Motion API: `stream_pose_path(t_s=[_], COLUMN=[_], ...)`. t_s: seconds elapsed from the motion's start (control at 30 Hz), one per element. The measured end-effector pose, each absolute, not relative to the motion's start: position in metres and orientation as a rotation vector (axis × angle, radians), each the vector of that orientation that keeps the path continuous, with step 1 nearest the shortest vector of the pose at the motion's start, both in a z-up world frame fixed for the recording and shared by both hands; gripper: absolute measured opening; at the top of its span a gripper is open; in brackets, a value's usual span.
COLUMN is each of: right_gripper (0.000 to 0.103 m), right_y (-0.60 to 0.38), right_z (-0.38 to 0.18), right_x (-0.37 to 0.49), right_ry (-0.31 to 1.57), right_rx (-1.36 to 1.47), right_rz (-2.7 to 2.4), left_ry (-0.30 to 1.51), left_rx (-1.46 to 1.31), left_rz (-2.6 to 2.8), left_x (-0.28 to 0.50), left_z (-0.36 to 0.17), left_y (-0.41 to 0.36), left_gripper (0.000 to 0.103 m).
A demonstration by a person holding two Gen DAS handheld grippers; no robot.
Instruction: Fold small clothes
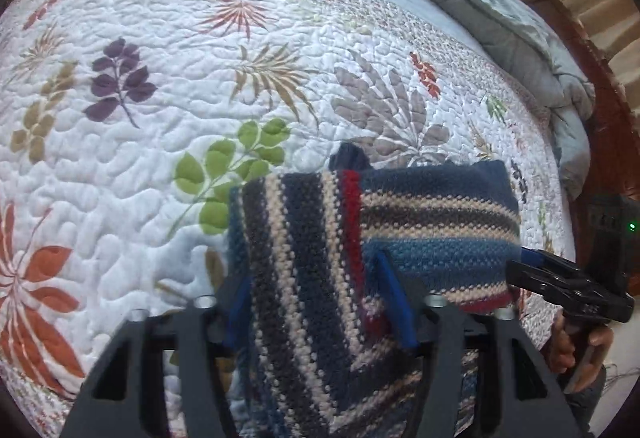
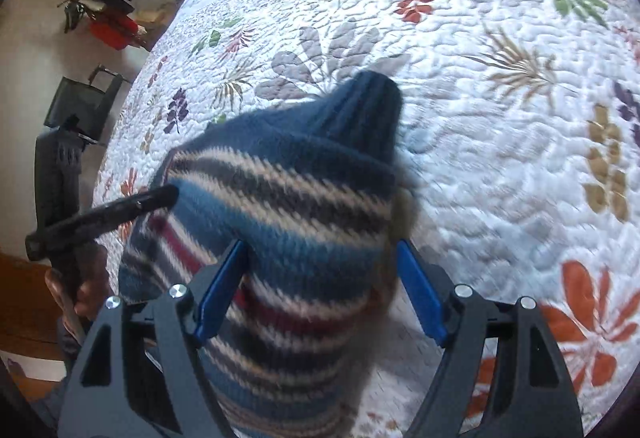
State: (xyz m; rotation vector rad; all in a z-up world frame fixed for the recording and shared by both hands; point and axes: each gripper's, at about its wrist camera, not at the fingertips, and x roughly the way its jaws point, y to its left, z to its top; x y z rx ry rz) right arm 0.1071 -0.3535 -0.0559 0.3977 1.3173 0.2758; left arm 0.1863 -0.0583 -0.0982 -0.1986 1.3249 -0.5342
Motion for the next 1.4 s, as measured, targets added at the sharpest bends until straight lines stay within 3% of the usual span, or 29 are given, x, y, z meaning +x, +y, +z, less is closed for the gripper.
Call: stream_pose_path(t_s=[0.1,0.27,0.37,0.47,0.63,0.93,1.17,1.27,1.4], right_gripper=[0.077,0.08,0.081,0.081,0.081,0.083,0.083,0.053,0.033], right_y=[-0.347,-0.34,-0.34,-0.342,-0.337,-0.334,-0.317,-0.312,-0.316], right_z=[-0.054,-0.06,-0.068,-0.065,-0.045,-0.053,-0.074,-0.083,-0.087], right_x=[0.111,0.115,0.119,0.118,0.093,-0.001,-0.054,-0.061,-0.064], right_ry=[1.295,1.282,1.288,1.292,1.25,1.319,1.377,1.373,1.37], right_rx=[0.385,0.369,0.387,0.391,0.32,0.415,0.441,0.484,0.527], right_rz=[0.286,0.286,0.293,0.287,0.266,0.276,0.324,0.355,0.331], left_ry=[1.28,1.212,1.239,1.194,1.115,1.078,1.121,1.173,1.203], left_rx=[-0.239,-0.214,-0.224,-0.172,-0.033,-0.007,0.006,0.022,0.019], left_rz=[-0.532,-0.399,-0.395,-0.405,-0.394,-0.424,-0.373,-0.355,-0.343], left_x=[0.186,0.18,0.181,0.175,0.149,0.102,0.076,0.068,0.058], left_z=[-0.089,-0.09,-0.108,-0.094,-0.064,-0.035,-0.048,-0.066,-0.078], left_y=[-0.052,-0.035,-0.035,-0.038,-0.054,-0.055,-0.05,-0.048,-0.044], left_gripper=[0.025,0.013,0.014,0.026,0.036,0.045,0.053,0.056,0.065])
